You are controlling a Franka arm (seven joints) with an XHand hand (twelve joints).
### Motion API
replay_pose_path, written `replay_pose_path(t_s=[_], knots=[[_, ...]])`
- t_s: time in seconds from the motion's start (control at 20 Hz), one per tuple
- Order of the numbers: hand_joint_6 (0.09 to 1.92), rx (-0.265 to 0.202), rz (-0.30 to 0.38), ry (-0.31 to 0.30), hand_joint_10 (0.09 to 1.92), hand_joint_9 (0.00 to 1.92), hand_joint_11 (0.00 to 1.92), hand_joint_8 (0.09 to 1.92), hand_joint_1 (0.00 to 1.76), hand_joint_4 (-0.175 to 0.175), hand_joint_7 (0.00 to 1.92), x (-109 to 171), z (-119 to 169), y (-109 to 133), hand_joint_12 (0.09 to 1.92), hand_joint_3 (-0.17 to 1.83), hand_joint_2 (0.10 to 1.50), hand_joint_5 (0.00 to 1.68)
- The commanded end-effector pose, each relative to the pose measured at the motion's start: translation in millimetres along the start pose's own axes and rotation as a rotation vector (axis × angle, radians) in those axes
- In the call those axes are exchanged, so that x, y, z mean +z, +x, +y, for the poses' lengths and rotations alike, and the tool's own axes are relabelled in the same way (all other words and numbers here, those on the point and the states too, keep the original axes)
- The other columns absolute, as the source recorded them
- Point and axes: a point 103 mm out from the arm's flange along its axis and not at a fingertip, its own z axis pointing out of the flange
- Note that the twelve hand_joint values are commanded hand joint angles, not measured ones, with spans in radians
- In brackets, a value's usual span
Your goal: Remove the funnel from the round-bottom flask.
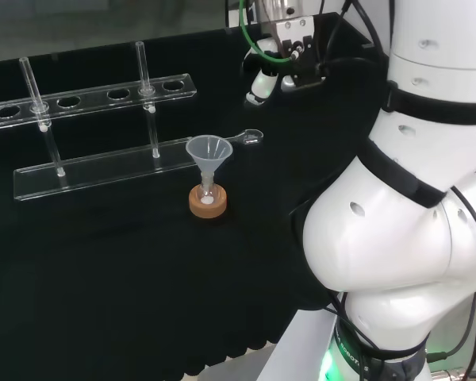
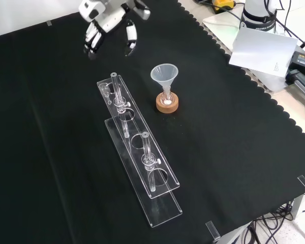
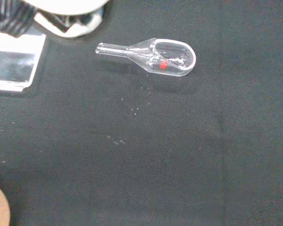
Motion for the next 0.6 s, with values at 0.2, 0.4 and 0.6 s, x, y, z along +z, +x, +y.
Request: replay_pose_path(t_s=[0.2,0.4,0.6], knots=[[0.09,0.007,0.017,-0.044,0.67,0.45,0.35,0.71,0.86,-0.057,0.18,-15.1,-59.6,12.5,1.32,0.63,0.58,0.37],[0.09,0.000,0.032,-0.035,0.67,0.46,0.35,0.71,0.86,-0.057,0.18,-17.0,-84.6,30.2,1.32,0.63,0.58,0.37],[0.09,-0.049,0.049,-0.017,0.67,0.46,0.35,0.71,0.85,-0.057,0.19,-11.7,-106.2,57.3,1.32,0.63,0.58,0.38]])
